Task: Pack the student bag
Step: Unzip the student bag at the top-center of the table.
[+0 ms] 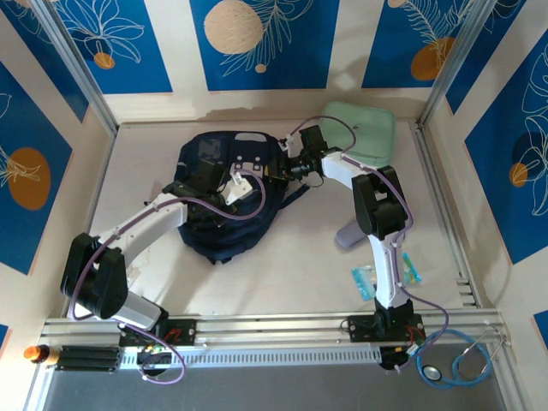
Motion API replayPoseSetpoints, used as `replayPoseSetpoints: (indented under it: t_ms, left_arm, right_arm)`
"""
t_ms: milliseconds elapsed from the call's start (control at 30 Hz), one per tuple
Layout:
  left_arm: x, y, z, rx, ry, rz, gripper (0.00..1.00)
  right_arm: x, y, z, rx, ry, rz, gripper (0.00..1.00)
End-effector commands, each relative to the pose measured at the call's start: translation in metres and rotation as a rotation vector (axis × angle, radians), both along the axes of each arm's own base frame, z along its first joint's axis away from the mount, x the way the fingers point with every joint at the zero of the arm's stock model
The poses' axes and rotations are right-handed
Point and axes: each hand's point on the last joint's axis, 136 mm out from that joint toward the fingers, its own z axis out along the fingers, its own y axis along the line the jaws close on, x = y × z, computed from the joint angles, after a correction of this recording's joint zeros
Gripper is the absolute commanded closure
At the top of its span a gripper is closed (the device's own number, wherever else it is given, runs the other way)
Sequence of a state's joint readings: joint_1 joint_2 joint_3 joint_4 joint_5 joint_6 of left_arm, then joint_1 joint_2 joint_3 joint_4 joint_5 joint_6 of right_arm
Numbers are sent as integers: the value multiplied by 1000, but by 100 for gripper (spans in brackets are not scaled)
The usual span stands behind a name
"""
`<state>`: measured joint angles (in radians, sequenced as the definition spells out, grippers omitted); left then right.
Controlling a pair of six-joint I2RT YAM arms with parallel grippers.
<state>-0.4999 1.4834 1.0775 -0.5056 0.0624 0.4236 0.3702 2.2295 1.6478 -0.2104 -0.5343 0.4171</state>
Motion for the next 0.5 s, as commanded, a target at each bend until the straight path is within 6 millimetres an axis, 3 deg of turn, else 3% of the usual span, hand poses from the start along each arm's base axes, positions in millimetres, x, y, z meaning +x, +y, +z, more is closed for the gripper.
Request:
replayPoseSetpoints:
  t_ms: [0,300,467]
  left_arm:
    - [8,-2,8,-17,-26,22,100]
    - [7,-1,8,-10,-25,26,100]
    - [8,1,9,-5,-27,32,100]
  right_arm:
    - [-17,10,-6,-50,16,58,71]
    - [-18,12,-27,-264,-64,59,78]
    - [-14,17,-16,-281,-111,42,89]
